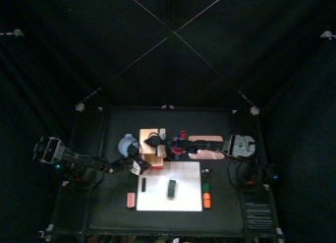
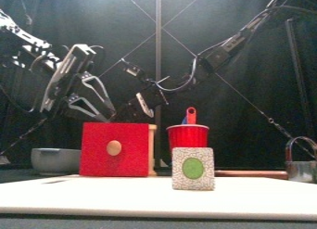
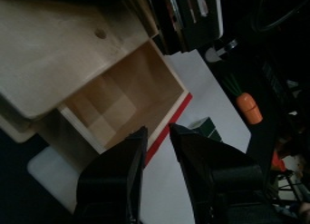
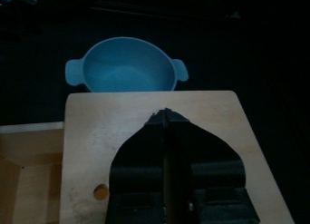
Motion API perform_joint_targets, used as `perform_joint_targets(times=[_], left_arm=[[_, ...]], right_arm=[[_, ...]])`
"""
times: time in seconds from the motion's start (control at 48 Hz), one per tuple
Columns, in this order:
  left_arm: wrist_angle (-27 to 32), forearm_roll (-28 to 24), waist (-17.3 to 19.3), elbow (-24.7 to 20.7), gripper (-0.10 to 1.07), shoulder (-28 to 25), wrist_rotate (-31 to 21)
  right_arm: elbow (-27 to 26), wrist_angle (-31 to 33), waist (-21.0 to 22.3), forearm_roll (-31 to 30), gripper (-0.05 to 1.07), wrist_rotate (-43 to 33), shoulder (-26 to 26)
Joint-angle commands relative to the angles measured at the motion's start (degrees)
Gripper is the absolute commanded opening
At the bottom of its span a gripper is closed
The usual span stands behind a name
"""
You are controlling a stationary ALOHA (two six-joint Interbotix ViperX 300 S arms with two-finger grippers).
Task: Grab sushi roll
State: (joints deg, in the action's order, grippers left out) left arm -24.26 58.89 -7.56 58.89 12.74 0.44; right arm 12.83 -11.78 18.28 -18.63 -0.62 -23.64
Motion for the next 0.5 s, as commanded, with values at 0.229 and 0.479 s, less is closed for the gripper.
perform_joint_targets(times=[0.229,0.479], left_arm=[[0.7,-0.2,-0.3,-0.9,0.69,0.3,0.0],[1.8,-0.3,-0.5,-1.3,0.69,0.3,-0.1]], right_arm=[[0.6,1.8,1.1,0.1,0.04,-0.2,-1.1],[0.5,1.8,1.1,0.1,0.04,-0.2,-1.1]])
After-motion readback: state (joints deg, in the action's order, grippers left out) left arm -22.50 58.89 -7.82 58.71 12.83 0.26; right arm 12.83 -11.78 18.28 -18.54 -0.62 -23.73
